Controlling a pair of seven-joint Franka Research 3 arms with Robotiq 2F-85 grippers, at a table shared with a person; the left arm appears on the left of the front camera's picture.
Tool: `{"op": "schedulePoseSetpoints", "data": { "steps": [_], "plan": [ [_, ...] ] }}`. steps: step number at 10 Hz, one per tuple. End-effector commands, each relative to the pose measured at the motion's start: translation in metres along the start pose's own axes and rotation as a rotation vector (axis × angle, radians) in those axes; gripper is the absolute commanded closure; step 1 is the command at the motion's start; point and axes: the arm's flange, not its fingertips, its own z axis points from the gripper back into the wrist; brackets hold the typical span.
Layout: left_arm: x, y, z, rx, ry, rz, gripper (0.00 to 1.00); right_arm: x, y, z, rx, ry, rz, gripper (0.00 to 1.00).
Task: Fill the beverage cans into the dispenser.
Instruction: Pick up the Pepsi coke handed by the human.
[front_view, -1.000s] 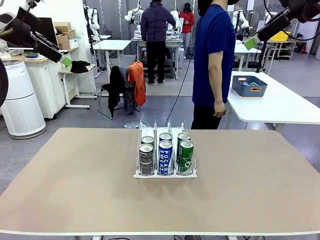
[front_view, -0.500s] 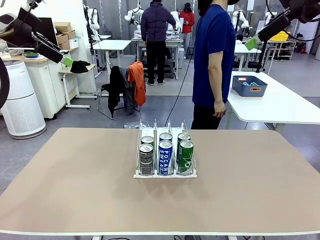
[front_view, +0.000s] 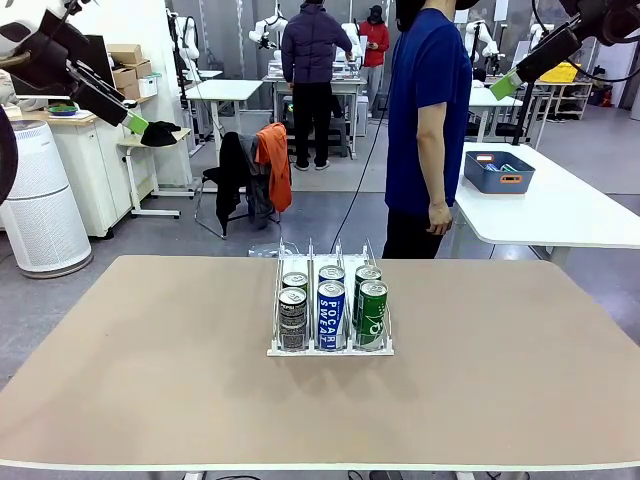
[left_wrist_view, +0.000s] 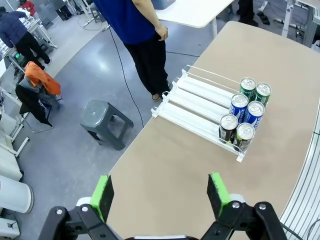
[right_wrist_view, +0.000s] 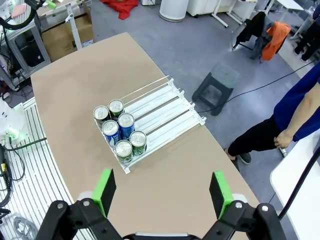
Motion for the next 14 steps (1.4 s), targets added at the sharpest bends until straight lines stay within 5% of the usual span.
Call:
{"op": "schedulePoseSetpoints", "data": {
  "steps": [1,5,12,14],
  "plan": [
    [0.01,-0.003,0.009,-0.011,0.041,0.003,0.0,0.003,-0.003,0.004,-0.01,0.06,-0.066,0.0],
    [0.012,-0.008,0.009,-0.067,0.075,-0.014,0.0,0.011,0.002,0.014,-0.048,0.118,-0.18,0.0],
    [0.01,-0.005,0.006,-0.021,0.055,-0.022,0.0,0.022,0.017,0.023,-0.084,0.116,-0.1,0.0],
    [0.015,-0.007,0.009,-0.09,0.094,-0.044,0.0,0.022,0.017,0.023,-0.084,0.116,-0.1,0.0]
  ]
}}
